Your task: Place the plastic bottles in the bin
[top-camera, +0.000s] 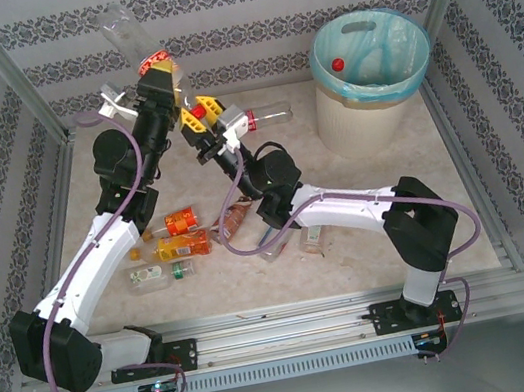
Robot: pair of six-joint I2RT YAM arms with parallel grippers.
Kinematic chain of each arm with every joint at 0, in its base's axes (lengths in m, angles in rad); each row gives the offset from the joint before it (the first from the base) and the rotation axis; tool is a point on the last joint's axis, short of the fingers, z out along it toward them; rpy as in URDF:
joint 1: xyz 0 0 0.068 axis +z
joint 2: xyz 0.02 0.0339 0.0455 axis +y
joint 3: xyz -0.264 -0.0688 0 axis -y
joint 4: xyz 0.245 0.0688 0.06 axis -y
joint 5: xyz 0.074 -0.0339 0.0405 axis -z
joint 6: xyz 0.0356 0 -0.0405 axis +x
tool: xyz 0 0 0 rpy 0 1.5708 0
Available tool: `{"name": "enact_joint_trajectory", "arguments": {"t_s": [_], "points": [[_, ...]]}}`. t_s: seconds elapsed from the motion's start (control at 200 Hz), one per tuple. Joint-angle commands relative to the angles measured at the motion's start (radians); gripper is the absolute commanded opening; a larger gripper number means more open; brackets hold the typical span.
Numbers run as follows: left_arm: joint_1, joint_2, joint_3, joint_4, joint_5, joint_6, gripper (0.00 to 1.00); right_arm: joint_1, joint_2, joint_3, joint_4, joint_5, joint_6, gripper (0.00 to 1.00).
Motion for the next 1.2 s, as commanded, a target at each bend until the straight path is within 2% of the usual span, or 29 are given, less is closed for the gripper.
{"name": "enact_joint_trajectory", "arguments": {"t_s": [0.0,0.08,0.19,0.42,0.5,0.6,0.729,0.894,1.014,1.199], "points": [[-0.009,-0.029,0.003,-0.033,-0.018,0.029,0.72,0.003,-0.093,-0.021,-0.022,-0.033,-0.014,0.03],[-0.007,-0.043,0.023,-0.090,-0.040,0.114,0.87,-0.004,-0.176,-0.026,-0.177,-0.029,-0.012,0.00],[-0.007,-0.058,0.055,-0.176,-0.071,0.266,0.96,-0.033,-0.297,-0.010,-0.446,-0.012,0.021,0.00],[-0.003,-0.053,0.097,-0.292,-0.023,0.500,0.97,-0.208,-0.534,0.047,-1.045,0.001,0.192,0.00],[-0.004,-0.038,0.126,-0.339,0.037,0.597,0.95,-0.309,-0.590,0.087,-1.244,-0.038,0.254,0.00],[-0.005,0.002,0.194,-0.437,0.163,0.736,0.93,-0.432,-0.619,0.179,-1.502,-0.065,0.277,0.00],[-0.021,0.055,0.305,-0.629,0.276,0.926,0.92,-0.600,-0.583,0.362,-1.843,-0.121,0.291,0.00],[-0.062,0.095,0.393,-0.825,0.275,1.134,0.92,-0.774,-0.431,0.659,-2.234,-0.172,0.294,0.00],[-0.082,0.121,0.423,-0.907,0.276,1.209,0.92,-0.827,-0.285,0.878,-2.452,-0.140,0.290,0.00],[-0.105,0.143,0.431,-0.965,0.272,1.257,0.93,-0.846,-0.108,1.110,-2.610,-0.071,0.270,0.00]]}}
